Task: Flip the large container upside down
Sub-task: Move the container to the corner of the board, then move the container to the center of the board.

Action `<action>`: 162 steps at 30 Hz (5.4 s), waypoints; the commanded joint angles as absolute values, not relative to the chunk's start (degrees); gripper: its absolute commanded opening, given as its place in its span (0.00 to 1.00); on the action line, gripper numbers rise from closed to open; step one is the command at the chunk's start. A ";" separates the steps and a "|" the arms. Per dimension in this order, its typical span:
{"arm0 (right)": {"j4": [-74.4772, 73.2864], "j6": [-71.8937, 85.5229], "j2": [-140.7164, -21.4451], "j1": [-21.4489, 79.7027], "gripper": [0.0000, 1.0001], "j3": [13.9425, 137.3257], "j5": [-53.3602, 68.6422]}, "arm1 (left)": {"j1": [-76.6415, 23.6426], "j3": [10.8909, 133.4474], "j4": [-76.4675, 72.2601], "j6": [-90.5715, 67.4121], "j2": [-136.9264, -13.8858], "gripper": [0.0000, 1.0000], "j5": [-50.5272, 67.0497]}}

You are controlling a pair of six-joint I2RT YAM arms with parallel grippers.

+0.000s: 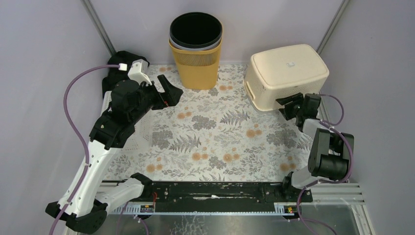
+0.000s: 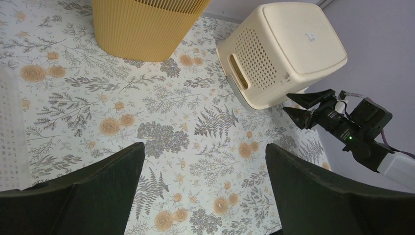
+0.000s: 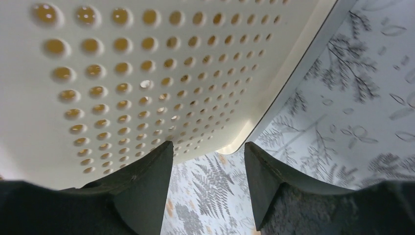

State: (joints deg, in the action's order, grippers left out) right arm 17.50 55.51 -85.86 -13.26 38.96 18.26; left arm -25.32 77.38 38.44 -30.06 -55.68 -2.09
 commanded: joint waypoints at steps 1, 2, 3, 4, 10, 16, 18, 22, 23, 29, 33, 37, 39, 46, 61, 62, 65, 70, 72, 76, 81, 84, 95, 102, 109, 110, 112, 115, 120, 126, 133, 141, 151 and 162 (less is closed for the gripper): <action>29.06 61.15 -89.18 -12.72 0.63 42.51 19.24 | -24.87 79.26 38.14 -29.66 -56.10 1.00 -2.58; 30.91 62.64 -90.52 -12.49 0.63 42.72 19.23 | -24.90 79.48 38.13 -29.70 -56.34 1.00 -2.37; 32.67 64.17 -91.82 -12.17 0.63 42.98 19.21 | -24.88 79.69 38.08 -29.71 -56.60 1.00 -2.08; 34.32 65.42 -93.34 -11.53 0.64 43.55 19.24 | -24.88 80.04 38.26 -29.72 -56.89 1.00 -1.96; 37.75 69.07 -101.20 -8.88 0.65 49.02 17.92 | -24.87 82.02 39.67 -29.36 -57.15 1.00 -2.74; 36.42 69.32 -103.73 -8.91 0.66 52.01 16.30 | -24.89 82.27 40.60 -29.45 -56.34 1.00 -3.63; 35.51 68.70 -103.84 -9.41 0.67 52.61 15.97 | -24.87 82.27 40.83 -29.44 -56.26 1.00 -3.67; 35.49 69.00 -103.28 -11.65 0.68 51.79 16.19 | -24.90 82.12 40.95 -29.44 -56.16 1.00 -3.96; 35.37 68.81 -103.23 -12.26 0.68 51.81 16.67 | -24.83 82.05 40.96 -29.44 -56.21 1.00 -3.92; 33.51 65.14 -98.95 -13.70 0.69 51.76 21.19 | -24.91 81.32 40.86 -29.38 -56.34 1.00 -4.29; 21.13 56.15 -91.83 -13.59 0.71 55.08 25.58 | -24.87 80.79 41.17 -29.48 -55.80 1.00 -3.68; 10.00 48.44 -85.60 -12.45 0.74 55.41 28.98 | -24.80 74.89 39.44 -30.77 -53.53 1.00 -2.55; 6.80 45.66 -82.91 -11.64 0.75 54.13 29.68 | -24.92 70.39 37.66 -31.80 -52.60 1.00 -1.53; 0.31 40.78 -77.44 -4.14 0.89 53.50 30.61 | -24.92 56.69 28.54 -35.27 -51.93 1.00 3.60; -8.81 36.79 -76.24 16.66 1.00 58.57 26.13 | -25.03 39.48 11.72 -41.34 -55.73 1.00 9.28; -8.87 36.56 -75.90 17.49 0.99 57.57 25.84 | -25.15 38.85 10.86 -41.70 -56.33 1.00 9.52; -9.55 35.48 -74.90 19.53 1.00 54.78 24.81 | -25.99 37.64 8.73 -42.27 -57.82 1.00 9.91; -9.68 35.24 -73.14 20.41 0.99 50.07 24.26 | -30.00 40.43 8.68 -39.55 -62.07 1.00 8.97; -9.79 35.25 -72.89 20.39 1.00 48.72 24.47 | -31.29 41.36 8.70 -38.85 -64.21 1.00 9.64; -9.17 35.53 -72.69 20.51 0.99 46.39 24.65 | -33.70 42.65 8.55 -38.68 -68.05 1.00 10.69; -8.55 35.83 -73.09 20.61 1.00 45.34 25.30 | -35.48 43.24 8.26 -38.77 -69.87 1.00 10.28; -8.70 35.47 -73.17 20.68 1.00 45.27 25.40 | -35.51 43.51 8.65 -38.67 -69.46 1.00 9.67; -6.70 36.77 -72.15 20.69 0.99 42.17 26.24 | -36.46 43.49 7.33 -42.88 -65.19 1.00 7.22; -5.48 36.82 -71.83 20.70 0.99 39.69 26.74 | -36.56 41.97 7.56 -44.71 -62.90 1.00 7.19; -5.19 36.44 -73.15 20.69 1.00 39.44 27.74 | -36.56 40.93 8.09 -45.58 -61.57 1.00 6.43; -5.10 36.33 -73.27 20.69 0.99 39.47 27.91 | -36.56 40.73 8.11 -45.69 -61.33 1.00 6.40; -5.15 36.21 -73.46 20.74 0.99 39.46 28.26 | -36.60 40.45 8.08 -45.87 -61.15 1.00 6.38; -5.24 35.96 -73.65 20.70 0.99 39.46 28.79 | -36.66 40.74 9.13 -46.22 -61.24 1.00 6.11; -6.14 35.90 -72.77 20.73 1.00 39.26 28.87 | -36.65 41.42 11.41 -46.23 -61.95 1.00 5.68; -5.51 36.57 -71.84 20.71 1.00 37.61 28.56 | -36.65 39.59 9.75 -46.30 -60.89 1.00 6.89; -5.60 36.89 -73.50 20.67 0.99 38.76 29.54 | -36.65 39.24 9.31 -46.93 -60.07 1.00 7.13; -4.98 37.31 -73.92 20.68 0.99 37.89 29.68 | -36.65 38.58 8.77 -47.01 -59.52 1.00 7.04; -3.93 37.71 -75.24 20.69 0.99 37.38 29.90 | -36.65 37.75 8.36 -47.09 -59.54 1.00 7.12; -2.96 37.98 -76.00 20.68 0.99 36.45 30.32 | -36.71 37.61 7.74 -47.29 -60.22 1.00 7.16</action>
